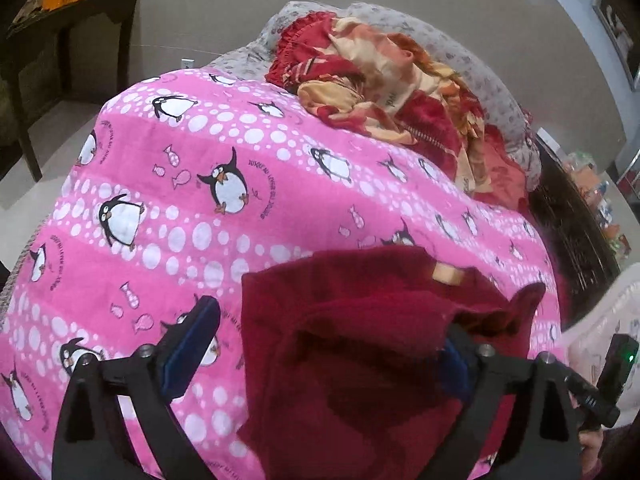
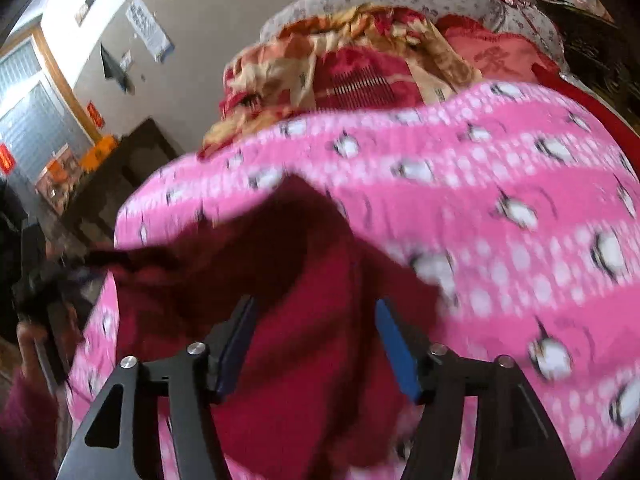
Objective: Fold small clothes
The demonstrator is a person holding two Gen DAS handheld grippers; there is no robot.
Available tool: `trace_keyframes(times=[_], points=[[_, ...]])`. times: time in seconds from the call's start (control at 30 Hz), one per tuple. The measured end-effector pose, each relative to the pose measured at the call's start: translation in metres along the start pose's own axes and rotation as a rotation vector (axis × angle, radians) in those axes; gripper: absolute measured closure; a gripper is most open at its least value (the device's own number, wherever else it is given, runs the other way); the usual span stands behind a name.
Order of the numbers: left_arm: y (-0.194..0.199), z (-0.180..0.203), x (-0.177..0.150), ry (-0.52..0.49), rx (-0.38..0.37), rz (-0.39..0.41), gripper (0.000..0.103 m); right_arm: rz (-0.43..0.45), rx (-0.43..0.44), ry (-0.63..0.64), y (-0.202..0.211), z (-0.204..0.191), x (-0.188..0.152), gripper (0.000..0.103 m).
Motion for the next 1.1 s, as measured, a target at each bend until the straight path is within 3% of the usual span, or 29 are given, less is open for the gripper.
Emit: trace_keyframes(times=[0.2, 0.47, 0.67, 1.1], points=[[0.001, 0.003, 0.002, 0.051, -0.039, -0.038, 0.006, -0.049, 0.004, -0.038, 0.009, 0.006, -0.042, 0.036], [-0.029, 0.012, 0.010, 0.115, -0.055, -0.108, 0.003, -0.065, 0.033, -0.082, -0.001, -0.010, -0.044, 0.036], [-0.021, 0.010, 0.013, 0.134, -0.077, -0.102, 0.001, -0.070, 0.028, -0.032, 0.006, -0.019, -0.046, 0.036], [0.041, -0.023, -0.092, -0.033, -0.039, -0.124, 0.001, -0.083, 0.076, 0.000, 0.021, -0.019, -0.074, 0.036]])
Point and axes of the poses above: each gripper's, at about its wrist camera, not at the fingertips, and y roughly against the way its jaws point, z to its right, x to its top, the point moved 4 cm from there along -y, roughly the way its jaws point, and after that the axes turned 9 degrees about z, right-handed, at the moved point
